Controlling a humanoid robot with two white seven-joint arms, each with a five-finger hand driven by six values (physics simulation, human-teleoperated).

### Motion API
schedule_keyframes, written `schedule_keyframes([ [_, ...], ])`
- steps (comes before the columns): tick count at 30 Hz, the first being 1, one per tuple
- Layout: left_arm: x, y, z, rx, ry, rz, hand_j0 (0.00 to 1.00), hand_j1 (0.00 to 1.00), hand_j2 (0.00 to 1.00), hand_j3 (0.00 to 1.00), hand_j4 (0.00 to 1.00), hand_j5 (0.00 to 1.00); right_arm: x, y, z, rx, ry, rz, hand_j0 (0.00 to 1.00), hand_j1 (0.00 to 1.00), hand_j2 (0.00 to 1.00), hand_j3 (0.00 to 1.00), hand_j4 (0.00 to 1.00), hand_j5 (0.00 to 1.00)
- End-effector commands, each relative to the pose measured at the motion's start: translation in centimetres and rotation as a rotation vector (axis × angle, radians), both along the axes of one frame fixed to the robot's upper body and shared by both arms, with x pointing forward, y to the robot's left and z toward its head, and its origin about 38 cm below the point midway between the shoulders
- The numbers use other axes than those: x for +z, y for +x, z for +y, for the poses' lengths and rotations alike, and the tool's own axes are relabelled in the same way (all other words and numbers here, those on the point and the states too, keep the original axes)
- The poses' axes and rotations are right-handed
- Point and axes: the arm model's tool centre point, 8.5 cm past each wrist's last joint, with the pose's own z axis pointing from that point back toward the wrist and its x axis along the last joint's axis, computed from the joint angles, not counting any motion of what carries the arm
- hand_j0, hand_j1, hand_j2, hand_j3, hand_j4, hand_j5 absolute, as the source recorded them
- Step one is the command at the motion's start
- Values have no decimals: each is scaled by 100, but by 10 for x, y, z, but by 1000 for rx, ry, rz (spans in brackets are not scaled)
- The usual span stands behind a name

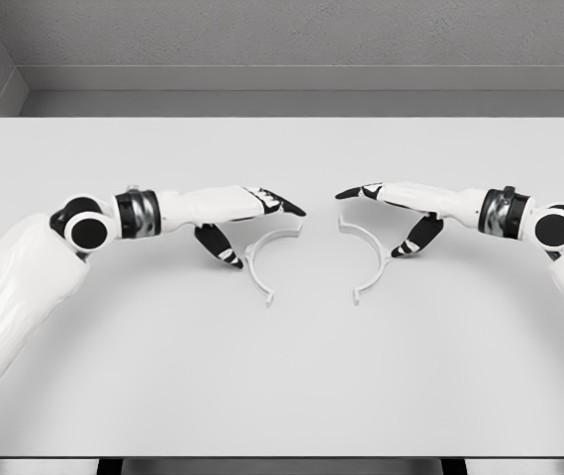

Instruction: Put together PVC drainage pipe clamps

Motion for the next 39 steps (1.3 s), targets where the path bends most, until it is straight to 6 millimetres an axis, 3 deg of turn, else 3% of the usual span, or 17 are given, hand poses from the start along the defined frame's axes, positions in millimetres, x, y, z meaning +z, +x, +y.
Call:
schedule_keyframes([
  [1,0,0,-2,1,-10,4,100,100,100,100,100,100,-1,-1,2,6,2,6,100,100,100,100,100,100],
  [23,-1,-4,-23,-35,-29,7,100,100,100,100,100,100,10,-6,24,73,30,-20,100,100,100,100,100,100],
  [28,3,-3,-22,-37,-28,0,100,100,100,100,100,100,14,-4,21,57,69,-14,100,100,100,100,100,100],
  [29,4,-2,-21,-35,-27,-4,100,100,100,100,100,100,15,-1,7,10,105,1,100,100,100,100,100,100],
  [33,7,-1,-18,-33,-24,-11,100,100,100,100,100,100,37,10,-98,-272,158,-41,100,100,100,100,100,100],
  [39,18,9,-5,-3,-17,-31,100,100,100,100,100,100,37,8,-102,-280,154,-42,100,100,100,100,100,100],
])
